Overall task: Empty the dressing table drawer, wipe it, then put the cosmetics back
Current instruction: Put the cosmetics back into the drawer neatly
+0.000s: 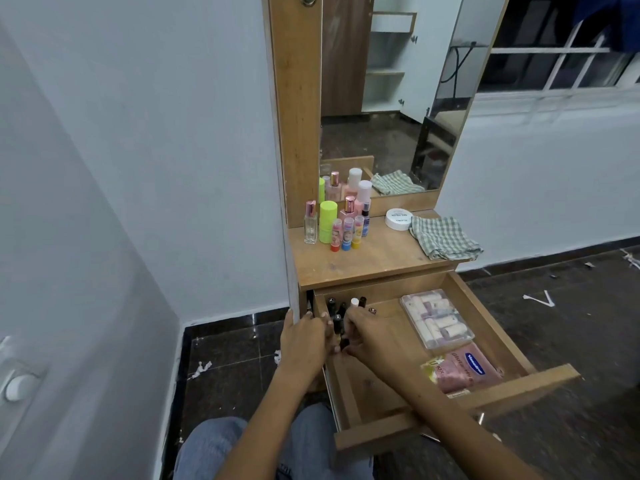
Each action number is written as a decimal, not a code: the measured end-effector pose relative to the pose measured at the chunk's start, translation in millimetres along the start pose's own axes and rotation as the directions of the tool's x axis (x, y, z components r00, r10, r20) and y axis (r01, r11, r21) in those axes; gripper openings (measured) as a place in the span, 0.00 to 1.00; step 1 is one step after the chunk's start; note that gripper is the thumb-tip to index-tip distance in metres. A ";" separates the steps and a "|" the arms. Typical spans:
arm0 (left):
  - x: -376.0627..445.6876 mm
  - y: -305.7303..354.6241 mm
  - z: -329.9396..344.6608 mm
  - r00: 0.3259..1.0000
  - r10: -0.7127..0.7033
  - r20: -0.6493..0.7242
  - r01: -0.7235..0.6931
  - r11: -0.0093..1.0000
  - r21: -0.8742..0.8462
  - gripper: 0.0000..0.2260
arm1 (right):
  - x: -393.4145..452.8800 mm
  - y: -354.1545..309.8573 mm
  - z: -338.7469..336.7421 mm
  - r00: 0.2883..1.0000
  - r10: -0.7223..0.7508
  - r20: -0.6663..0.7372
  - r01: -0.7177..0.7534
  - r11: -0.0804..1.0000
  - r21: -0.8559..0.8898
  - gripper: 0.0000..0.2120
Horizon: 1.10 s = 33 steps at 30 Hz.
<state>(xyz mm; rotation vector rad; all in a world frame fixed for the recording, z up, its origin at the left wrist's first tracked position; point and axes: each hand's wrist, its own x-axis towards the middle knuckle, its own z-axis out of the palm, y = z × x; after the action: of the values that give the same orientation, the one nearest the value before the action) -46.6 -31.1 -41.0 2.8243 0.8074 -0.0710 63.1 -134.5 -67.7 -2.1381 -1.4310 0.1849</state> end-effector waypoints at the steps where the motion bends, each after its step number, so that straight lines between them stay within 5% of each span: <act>1: 0.0 -0.1 -0.1 1.000 0.001 0.005 -0.001 1.000 -0.003 0.20 | -0.4 0.3 2.9 1.000 0.006 0.002 -0.006 1.000 0.003 0.17; 15: -1.6 -1.2 -0.7 1.000 0.021 0.016 -0.021 1.000 0.001 0.19 | -1.6 6.4 -12.0 0.998 -0.058 0.034 0.060 0.997 -0.053 0.10; 22: 1.6 -0.8 0.0 1.000 -0.007 0.018 0.007 1.000 -0.012 0.20 | 38.8 15.6 -38.4 0.940 0.115 -0.322 -0.090 0.992 0.091 0.10; 25: 2.4 -0.5 -0.5 1.000 -0.011 0.017 0.011 1.000 -0.008 0.19 | 66.7 10.8 -46.0 0.879 0.175 -0.444 -0.188 0.982 0.014 0.16; 33: 5.3 -0.7 -2.6 0.998 -0.011 0.068 0.010 1.000 0.021 0.23 | 121.7 -11.5 -42.4 0.916 0.050 -0.398 -0.163 0.953 -0.255 0.23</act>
<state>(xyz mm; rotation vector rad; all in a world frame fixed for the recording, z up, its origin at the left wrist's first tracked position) -42.5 -27.2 -39.2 2.8199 0.8111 -0.1766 122.4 -39.0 -3.7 -2.3168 -1.1600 -0.4118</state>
